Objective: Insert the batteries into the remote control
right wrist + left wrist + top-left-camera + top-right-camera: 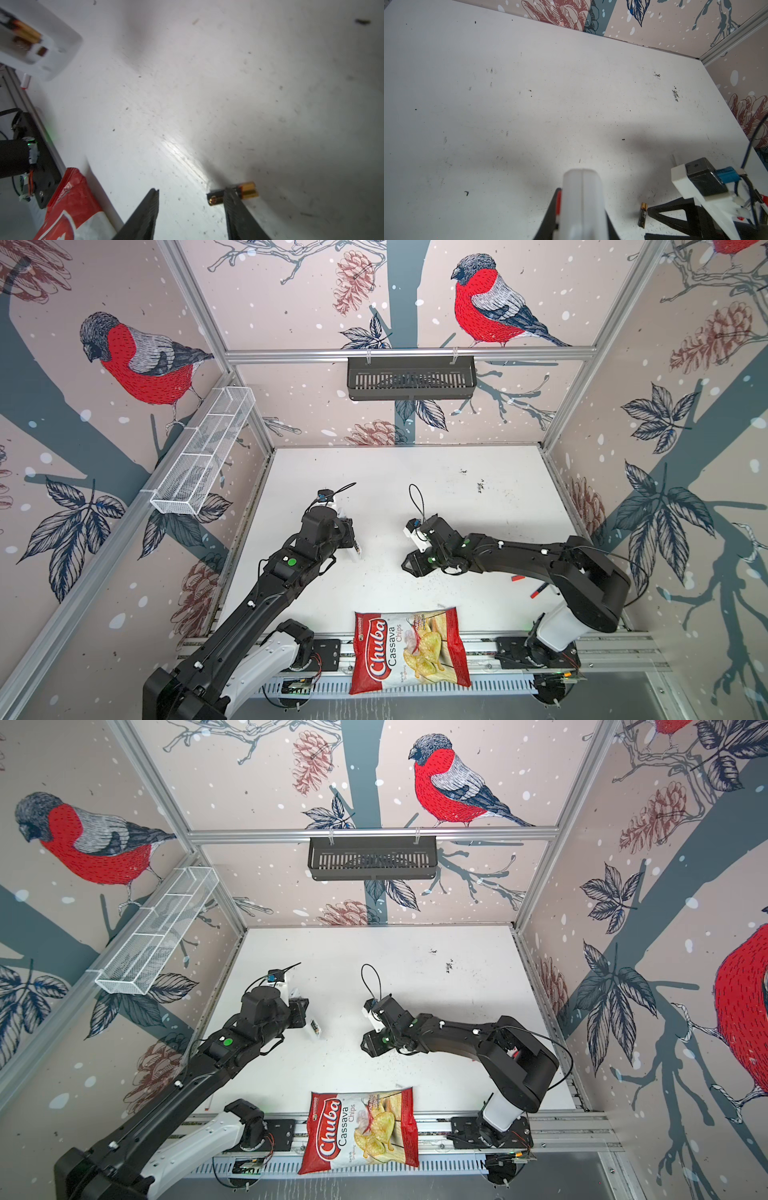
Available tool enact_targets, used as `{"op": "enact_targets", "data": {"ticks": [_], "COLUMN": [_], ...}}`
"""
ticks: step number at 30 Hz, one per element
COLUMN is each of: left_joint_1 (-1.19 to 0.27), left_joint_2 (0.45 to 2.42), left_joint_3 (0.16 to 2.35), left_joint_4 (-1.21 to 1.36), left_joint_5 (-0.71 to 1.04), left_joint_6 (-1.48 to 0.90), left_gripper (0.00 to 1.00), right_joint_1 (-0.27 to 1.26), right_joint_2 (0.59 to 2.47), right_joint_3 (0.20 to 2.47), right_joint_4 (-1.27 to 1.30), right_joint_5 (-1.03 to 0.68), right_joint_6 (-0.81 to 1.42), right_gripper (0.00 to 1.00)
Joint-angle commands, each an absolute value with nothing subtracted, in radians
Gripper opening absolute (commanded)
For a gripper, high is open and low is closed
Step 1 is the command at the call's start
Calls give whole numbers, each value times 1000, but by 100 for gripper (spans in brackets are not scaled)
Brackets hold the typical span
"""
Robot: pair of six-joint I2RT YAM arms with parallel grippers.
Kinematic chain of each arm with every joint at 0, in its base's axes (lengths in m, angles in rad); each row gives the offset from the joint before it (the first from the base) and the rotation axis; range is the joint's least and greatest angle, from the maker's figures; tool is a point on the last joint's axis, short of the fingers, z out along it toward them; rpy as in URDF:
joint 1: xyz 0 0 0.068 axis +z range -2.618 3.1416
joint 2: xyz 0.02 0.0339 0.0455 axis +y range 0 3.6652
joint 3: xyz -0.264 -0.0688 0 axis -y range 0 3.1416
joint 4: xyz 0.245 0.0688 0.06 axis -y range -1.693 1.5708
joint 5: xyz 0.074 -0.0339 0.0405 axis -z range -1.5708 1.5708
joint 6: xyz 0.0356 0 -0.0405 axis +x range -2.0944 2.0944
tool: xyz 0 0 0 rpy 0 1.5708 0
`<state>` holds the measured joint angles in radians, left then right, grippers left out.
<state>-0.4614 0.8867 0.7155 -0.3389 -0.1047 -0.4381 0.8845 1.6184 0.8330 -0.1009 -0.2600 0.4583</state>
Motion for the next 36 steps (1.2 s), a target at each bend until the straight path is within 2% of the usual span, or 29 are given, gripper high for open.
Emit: {"op": "enact_targets", "data": {"ticks": [1,14,27,31,36], "left_joint_1": [-459,-455,-453,-452,-451], "left_joint_2": [882,881,859,864,855], "left_joint_3": [712,712,709,708,705], "left_joint_4": [-287,-276,-283,-280,-279], "left_joint_5": [-88,-78,-80,-75,-72], "left_joint_6": [-439,-437,-434,-436,-439], "left_gripper": [0,0,0,0,0], "right_joint_1": [887,909,969,977,980], "right_joint_2": [1604,1593,1691,1704,1731], "right_joint_3": [810,779,871,897,932], "right_joint_4": [-153,-187,-283,-310,-365], "right_joint_5": [-194,-129,-3,0,27], "right_joint_6": [543,611,567,535,497], "right_gripper": [53,51,24,19,19]}}
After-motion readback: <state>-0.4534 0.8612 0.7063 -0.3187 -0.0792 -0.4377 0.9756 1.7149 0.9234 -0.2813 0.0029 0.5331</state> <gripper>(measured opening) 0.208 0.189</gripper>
